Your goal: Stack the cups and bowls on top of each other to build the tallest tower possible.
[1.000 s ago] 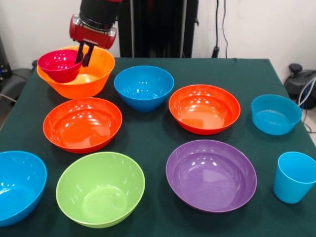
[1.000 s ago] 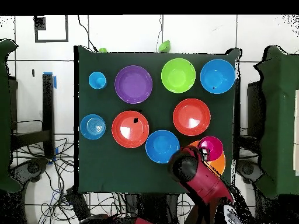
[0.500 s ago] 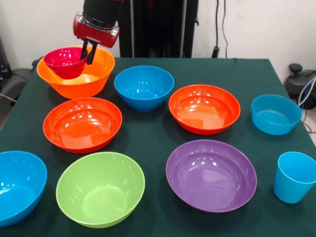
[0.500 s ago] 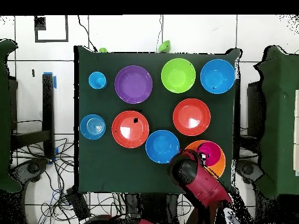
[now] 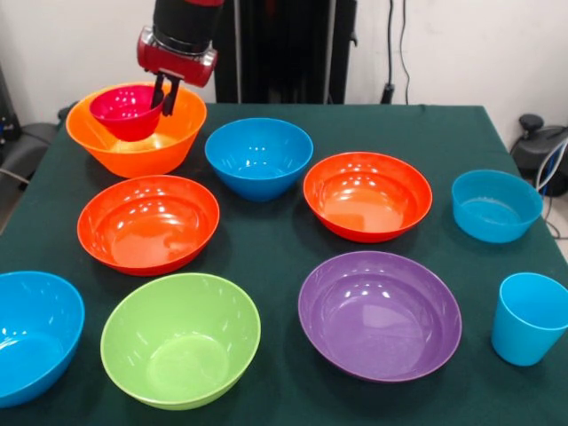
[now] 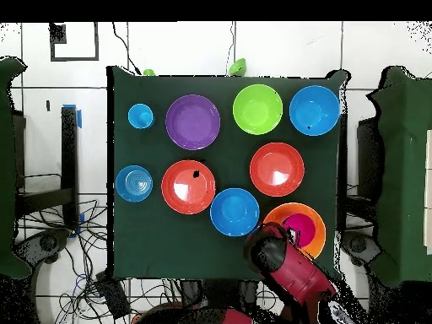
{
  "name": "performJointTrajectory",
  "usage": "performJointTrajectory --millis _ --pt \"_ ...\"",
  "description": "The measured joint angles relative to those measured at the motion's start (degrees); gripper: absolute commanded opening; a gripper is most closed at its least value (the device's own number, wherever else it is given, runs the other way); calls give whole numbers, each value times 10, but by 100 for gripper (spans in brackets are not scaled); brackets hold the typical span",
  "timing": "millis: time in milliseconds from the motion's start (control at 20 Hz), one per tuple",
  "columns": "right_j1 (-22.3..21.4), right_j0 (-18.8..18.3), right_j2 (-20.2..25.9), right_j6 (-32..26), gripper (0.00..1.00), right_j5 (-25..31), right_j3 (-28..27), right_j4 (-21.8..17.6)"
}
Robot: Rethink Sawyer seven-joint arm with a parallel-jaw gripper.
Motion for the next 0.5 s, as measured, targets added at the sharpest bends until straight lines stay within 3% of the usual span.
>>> performJointTrajectory --millis 500 --pt "52 -21 22 20 0 -3 0 -34"
